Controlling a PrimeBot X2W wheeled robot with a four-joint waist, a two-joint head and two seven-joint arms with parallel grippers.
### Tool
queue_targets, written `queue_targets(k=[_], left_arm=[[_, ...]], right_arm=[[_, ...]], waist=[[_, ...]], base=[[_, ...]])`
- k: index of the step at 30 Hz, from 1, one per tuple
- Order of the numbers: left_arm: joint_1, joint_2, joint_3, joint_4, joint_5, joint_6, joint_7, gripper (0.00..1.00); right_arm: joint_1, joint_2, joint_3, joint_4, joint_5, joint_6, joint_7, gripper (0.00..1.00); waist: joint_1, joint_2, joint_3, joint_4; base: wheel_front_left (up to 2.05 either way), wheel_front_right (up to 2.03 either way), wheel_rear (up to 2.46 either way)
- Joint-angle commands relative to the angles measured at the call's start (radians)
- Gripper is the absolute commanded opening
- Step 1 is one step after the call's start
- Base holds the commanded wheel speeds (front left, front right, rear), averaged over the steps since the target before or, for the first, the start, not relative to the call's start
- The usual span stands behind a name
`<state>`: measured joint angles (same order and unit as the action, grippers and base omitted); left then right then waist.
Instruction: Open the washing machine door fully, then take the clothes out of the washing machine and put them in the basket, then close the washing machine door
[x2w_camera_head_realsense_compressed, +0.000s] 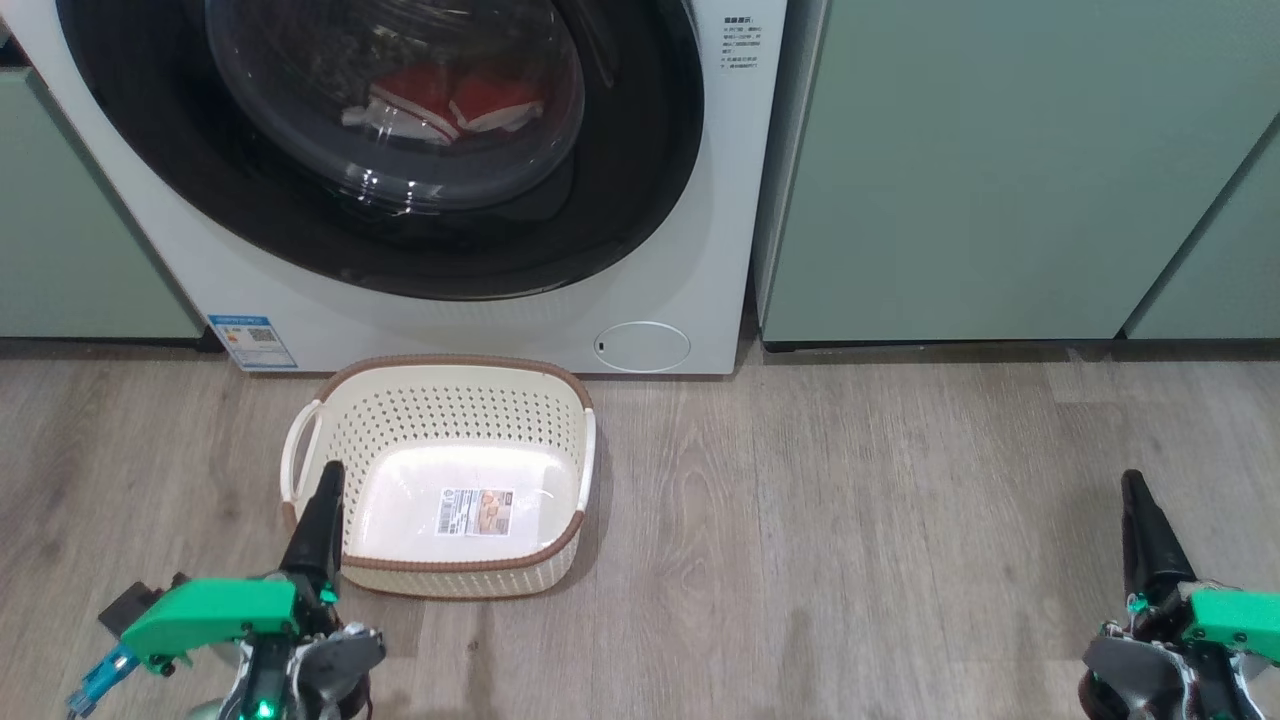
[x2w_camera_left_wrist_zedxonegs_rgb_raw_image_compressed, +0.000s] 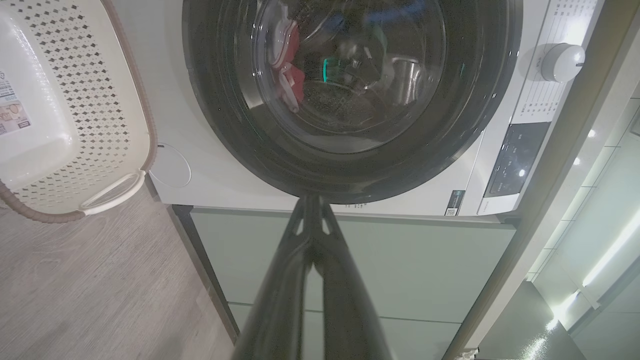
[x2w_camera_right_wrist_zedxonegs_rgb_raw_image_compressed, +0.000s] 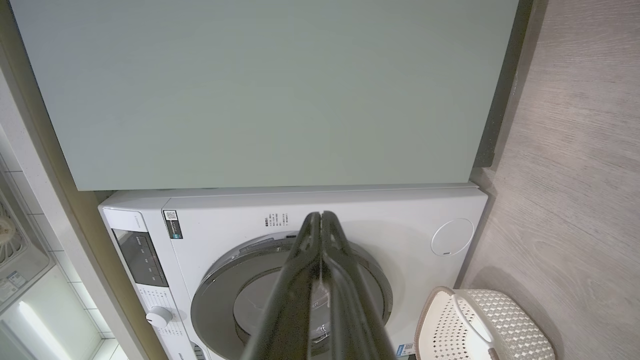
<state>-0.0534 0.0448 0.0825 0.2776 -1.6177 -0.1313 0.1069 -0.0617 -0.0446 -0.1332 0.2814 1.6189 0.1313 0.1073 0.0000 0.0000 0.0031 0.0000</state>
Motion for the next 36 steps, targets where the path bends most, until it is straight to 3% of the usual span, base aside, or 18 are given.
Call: queue_targets(k=[1,36], left_arm=[[-0.055,0.005,0.031,-0.033,0.009,0.001,0.006,0.00],[-0.055,0.005,0.031,-0.033,0.009,0.001,0.006,0.00]], right_arm=[[-0.046,-0.006,0.020,-0.037,-0.010,-0.001,0.006,0.00],[-0.046,-0.006,0.020,-0.037,-0.010,-0.001,0.006,0.00]], waist=[[0.0000,0.0000,0.000,0.000],[0.0000,0.0000,0.000,0.000]], base=[[0.00,0.00,0.00],[0.00,0.00,0.00]])
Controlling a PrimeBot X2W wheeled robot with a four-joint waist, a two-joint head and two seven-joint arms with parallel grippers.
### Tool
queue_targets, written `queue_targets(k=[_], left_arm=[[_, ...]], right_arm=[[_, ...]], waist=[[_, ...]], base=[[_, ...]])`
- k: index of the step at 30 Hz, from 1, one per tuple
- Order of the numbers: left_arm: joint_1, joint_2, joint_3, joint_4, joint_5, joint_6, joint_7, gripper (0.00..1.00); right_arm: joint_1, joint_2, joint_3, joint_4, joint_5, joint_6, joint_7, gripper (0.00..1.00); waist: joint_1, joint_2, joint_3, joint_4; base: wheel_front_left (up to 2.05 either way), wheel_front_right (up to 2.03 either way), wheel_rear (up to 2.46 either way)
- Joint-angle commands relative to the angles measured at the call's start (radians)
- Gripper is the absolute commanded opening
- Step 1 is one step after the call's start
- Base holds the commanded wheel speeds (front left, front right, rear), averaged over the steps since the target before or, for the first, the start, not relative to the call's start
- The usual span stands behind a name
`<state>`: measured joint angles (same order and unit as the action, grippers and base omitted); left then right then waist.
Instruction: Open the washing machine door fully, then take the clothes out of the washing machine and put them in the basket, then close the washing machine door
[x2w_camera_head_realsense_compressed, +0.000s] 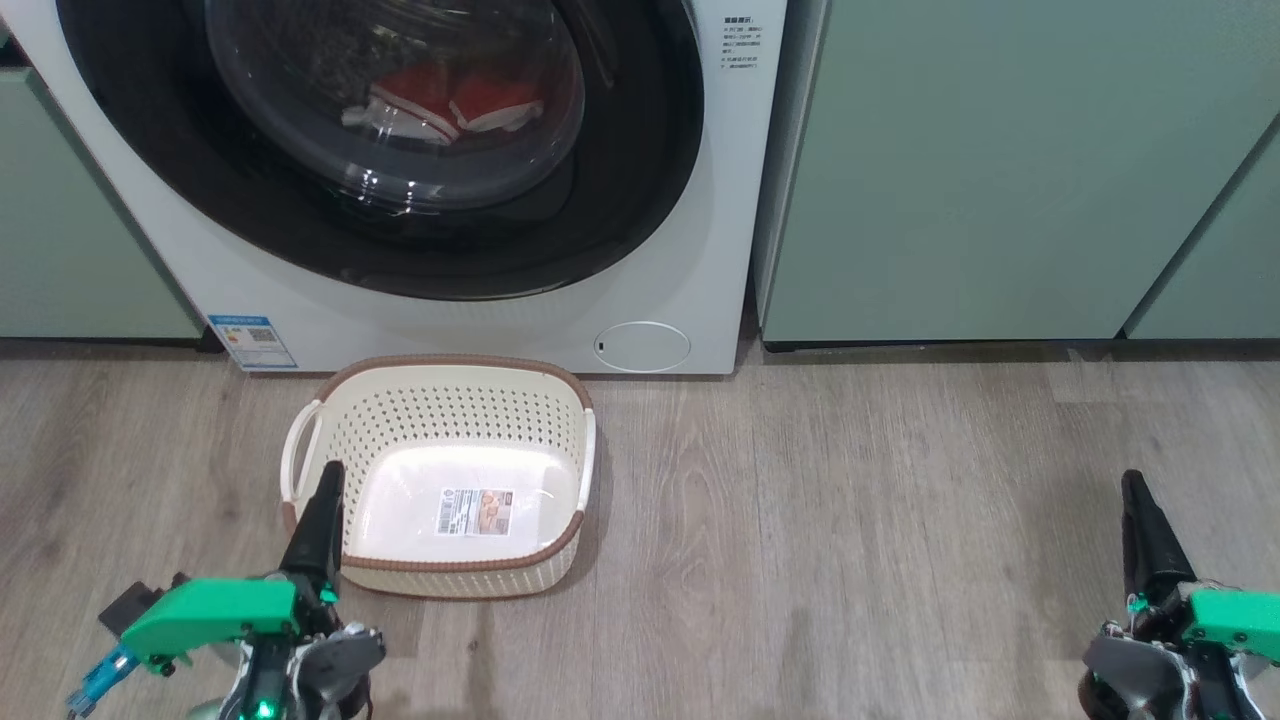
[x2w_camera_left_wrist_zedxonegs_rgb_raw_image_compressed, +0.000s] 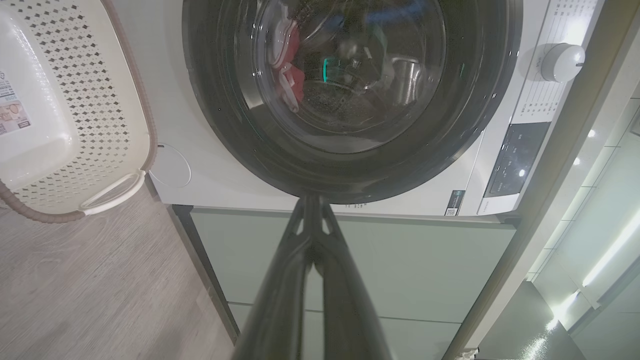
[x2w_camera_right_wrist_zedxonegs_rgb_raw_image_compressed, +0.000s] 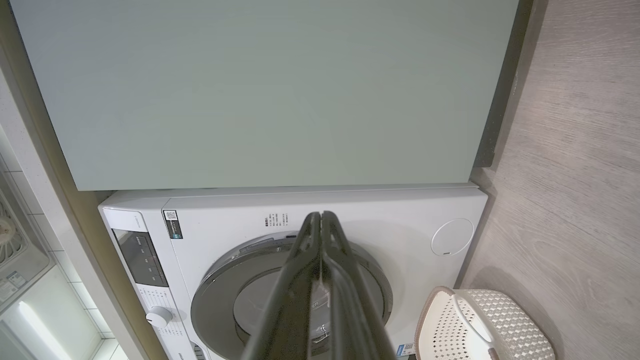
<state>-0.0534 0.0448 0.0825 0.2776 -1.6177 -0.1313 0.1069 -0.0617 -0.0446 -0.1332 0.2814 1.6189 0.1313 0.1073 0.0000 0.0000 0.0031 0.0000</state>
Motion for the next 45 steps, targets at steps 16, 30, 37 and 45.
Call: queue_targets(k=[16,30,37,45], left_arm=[[-0.055,0.005,0.031,-0.033,0.009,0.001,0.006,0.00],[-0.055,0.005,0.031,-0.033,0.009,0.001,0.006,0.00],[-0.055,0.005,0.031,-0.033,0.009,0.001,0.006,0.00],[-0.055,0.005,0.031,-0.033,0.009,0.001,0.006,0.00]], right_arm=[[-0.046,-0.006,0.020,-0.037,-0.010,-0.001,0.006,0.00],[-0.046,-0.006,0.020,-0.037,-0.010,-0.001,0.006,0.00],[-0.046,-0.006,0.020,-0.037,-0.010,-0.001,0.006,0.00],[-0.046,-0.006,0.020,-0.037,-0.010,-0.001,0.006,0.00]], waist=[[0.0000,0.0000,0.000,0.000],[0.0000,0.0000,0.000,0.000],[0.0000,0.0000,0.000,0.000],[0.0000,0.0000,0.000,0.000]], base=[[0.00,0.00,0.00],[0.00,0.00,0.00],[0.00,0.00,0.00],[0.00,0.00,0.00]])
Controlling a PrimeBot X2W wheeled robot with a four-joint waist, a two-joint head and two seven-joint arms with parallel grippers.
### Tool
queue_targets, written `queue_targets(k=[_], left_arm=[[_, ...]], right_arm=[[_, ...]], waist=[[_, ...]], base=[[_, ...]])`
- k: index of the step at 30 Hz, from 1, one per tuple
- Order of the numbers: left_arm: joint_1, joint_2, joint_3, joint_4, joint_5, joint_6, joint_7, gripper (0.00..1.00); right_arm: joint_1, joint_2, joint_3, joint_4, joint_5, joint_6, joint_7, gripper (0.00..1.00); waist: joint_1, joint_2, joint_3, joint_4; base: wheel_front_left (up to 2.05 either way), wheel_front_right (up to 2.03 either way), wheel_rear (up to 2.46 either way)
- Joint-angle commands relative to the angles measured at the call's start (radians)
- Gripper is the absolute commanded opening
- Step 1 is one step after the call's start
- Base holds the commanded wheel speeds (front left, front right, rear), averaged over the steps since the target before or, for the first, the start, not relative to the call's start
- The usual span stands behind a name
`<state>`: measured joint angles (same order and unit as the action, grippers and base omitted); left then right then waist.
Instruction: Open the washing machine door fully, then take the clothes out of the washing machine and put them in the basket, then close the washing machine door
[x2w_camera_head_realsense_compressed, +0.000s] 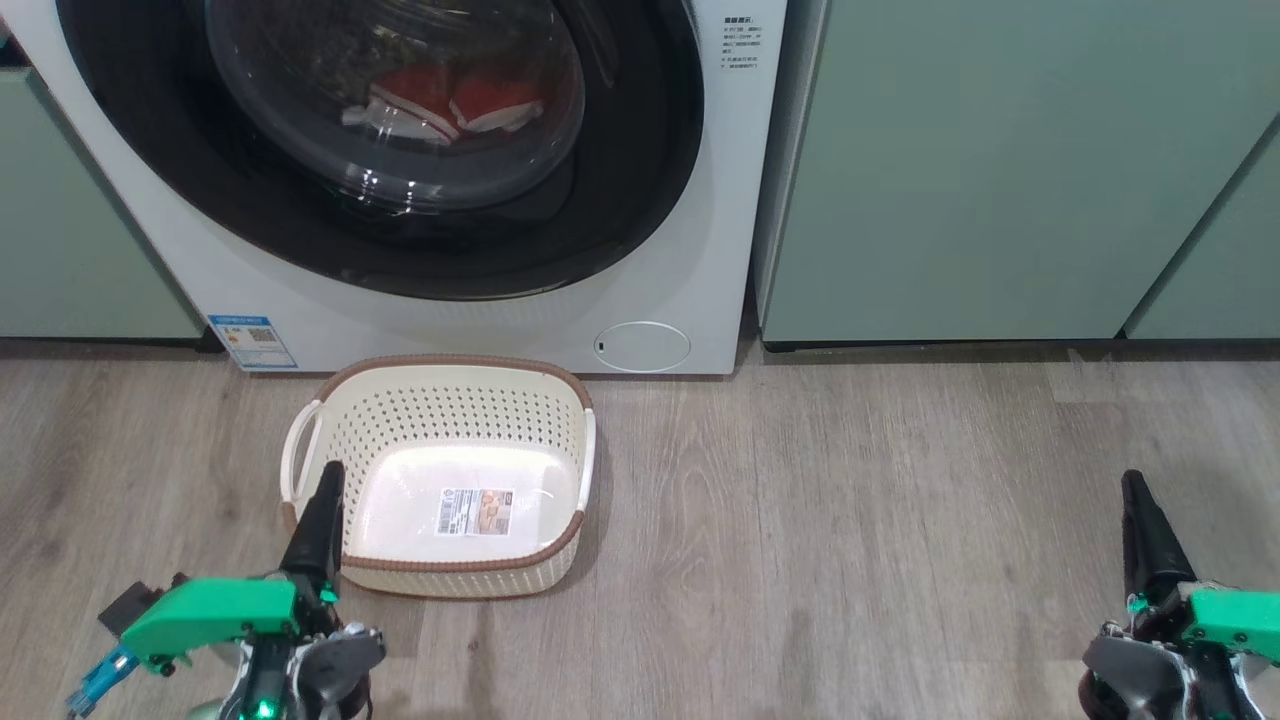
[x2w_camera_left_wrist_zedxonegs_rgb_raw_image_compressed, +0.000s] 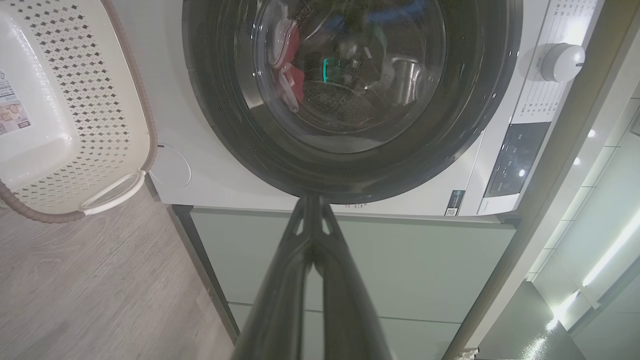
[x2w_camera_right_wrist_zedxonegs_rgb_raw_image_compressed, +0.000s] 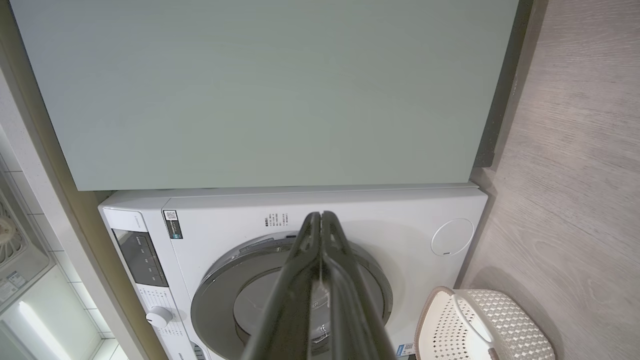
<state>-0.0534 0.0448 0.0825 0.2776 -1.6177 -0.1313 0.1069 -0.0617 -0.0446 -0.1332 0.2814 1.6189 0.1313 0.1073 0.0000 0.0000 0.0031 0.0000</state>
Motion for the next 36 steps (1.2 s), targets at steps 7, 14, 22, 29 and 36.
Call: queue_targets(k=[7,14,22,29,36], left_arm=[[-0.055,0.005,0.031,-0.033,0.009,0.001,0.006,0.00],[-0.055,0.005,0.031,-0.033,0.009,0.001,0.006,0.00],[-0.055,0.005,0.031,-0.033,0.009,0.001,0.006,0.00],[-0.055,0.005,0.031,-0.033,0.009,0.001,0.006,0.00],[-0.055,0.005,0.031,-0.033,0.009,0.001,0.006,0.00]], right_arm=[[-0.046,-0.006,0.020,-0.037,-0.010,-0.001,0.006,0.00],[-0.046,-0.006,0.020,-0.037,-0.010,-0.001,0.006,0.00],[-0.046,-0.006,0.020,-0.037,-0.010,-0.001,0.006,0.00],[-0.046,-0.006,0.020,-0.037,-0.010,-0.001,0.006,0.00],[-0.046,-0.006,0.020,-0.037,-0.010,-0.001,0.006,0.00]], waist=[[0.0000,0.0000,0.000,0.000],[0.0000,0.0000,0.000,0.000],[0.0000,0.0000,0.000,0.000],[0.0000,0.0000,0.000,0.000],[0.0000,0.0000,0.000,0.000]], base=[[0.00,0.00,0.00],[0.00,0.00,0.00],[0.00,0.00,0.00],[0.00,0.00,0.00],[0.00,0.00,0.00]])
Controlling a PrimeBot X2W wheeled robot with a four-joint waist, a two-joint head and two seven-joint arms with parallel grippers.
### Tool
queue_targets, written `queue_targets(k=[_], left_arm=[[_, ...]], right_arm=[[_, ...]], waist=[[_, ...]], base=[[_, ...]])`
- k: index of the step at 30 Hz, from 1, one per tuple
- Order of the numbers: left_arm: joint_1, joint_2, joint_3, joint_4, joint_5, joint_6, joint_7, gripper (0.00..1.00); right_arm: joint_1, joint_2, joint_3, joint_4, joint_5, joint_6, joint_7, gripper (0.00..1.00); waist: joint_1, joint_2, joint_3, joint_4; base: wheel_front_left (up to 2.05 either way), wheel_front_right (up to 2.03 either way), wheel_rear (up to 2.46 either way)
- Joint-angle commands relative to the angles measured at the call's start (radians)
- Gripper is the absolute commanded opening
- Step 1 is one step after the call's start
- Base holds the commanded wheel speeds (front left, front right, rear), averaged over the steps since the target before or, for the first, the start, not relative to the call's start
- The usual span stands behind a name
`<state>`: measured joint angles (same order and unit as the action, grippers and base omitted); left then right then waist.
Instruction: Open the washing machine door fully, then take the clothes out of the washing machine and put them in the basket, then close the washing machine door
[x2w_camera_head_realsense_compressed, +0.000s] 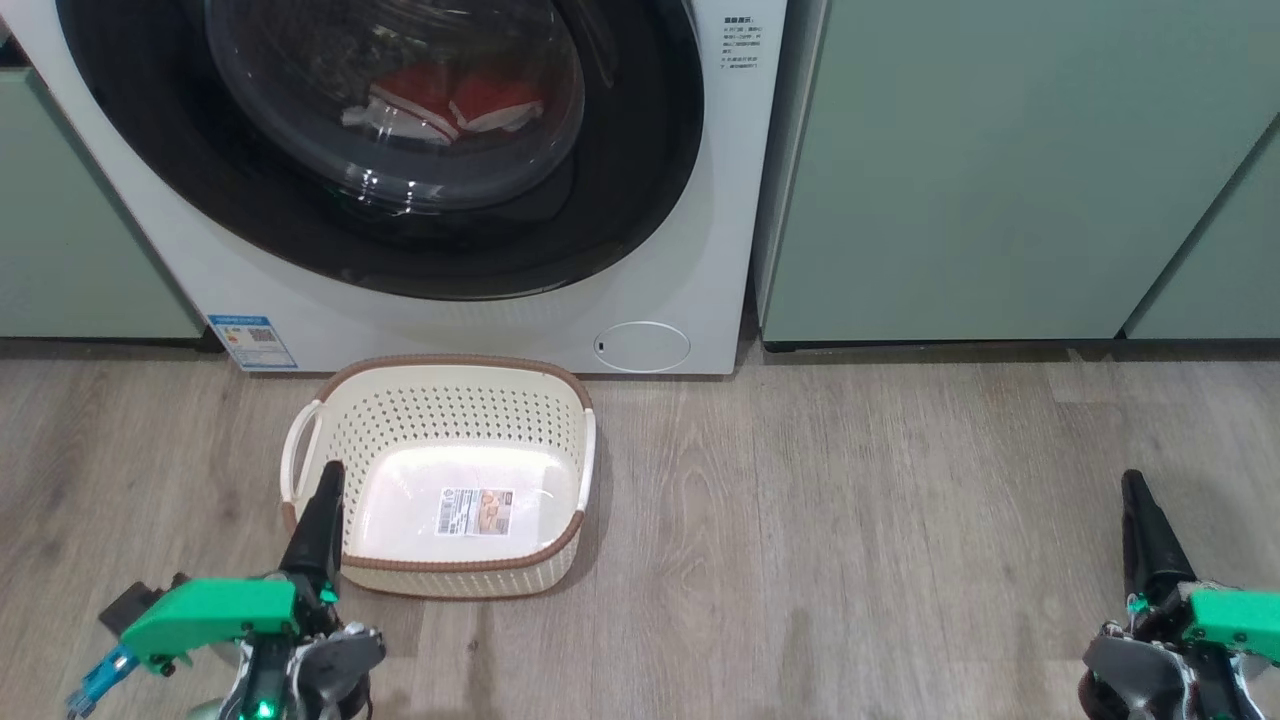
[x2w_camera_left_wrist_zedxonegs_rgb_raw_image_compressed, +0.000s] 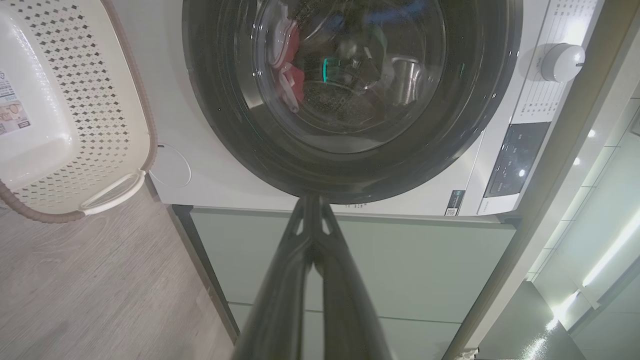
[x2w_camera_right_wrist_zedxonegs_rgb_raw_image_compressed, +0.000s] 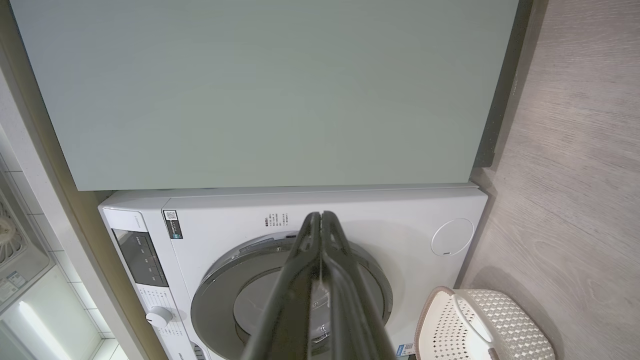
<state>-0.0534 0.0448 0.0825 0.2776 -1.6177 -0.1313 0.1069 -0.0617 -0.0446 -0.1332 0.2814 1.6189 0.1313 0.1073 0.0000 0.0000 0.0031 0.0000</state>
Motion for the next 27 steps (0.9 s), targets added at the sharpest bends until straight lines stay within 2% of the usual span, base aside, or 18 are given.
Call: queue_targets(k=[1,27], left_arm=[[-0.055,0.005,0.031,-0.033,0.009,0.001,0.006,0.00],[-0.055,0.005,0.031,-0.033,0.009,0.001,0.006,0.00]], right_arm=[[-0.046,-0.006,0.020,-0.037,-0.010,-0.001,0.006,0.00],[-0.046,-0.006,0.020,-0.037,-0.010,-0.001,0.006,0.00]], waist=[[0.0000,0.0000,0.000,0.000],[0.0000,0.0000,0.000,0.000]], base=[[0.00,0.00,0.00],[0.00,0.00,0.00]])
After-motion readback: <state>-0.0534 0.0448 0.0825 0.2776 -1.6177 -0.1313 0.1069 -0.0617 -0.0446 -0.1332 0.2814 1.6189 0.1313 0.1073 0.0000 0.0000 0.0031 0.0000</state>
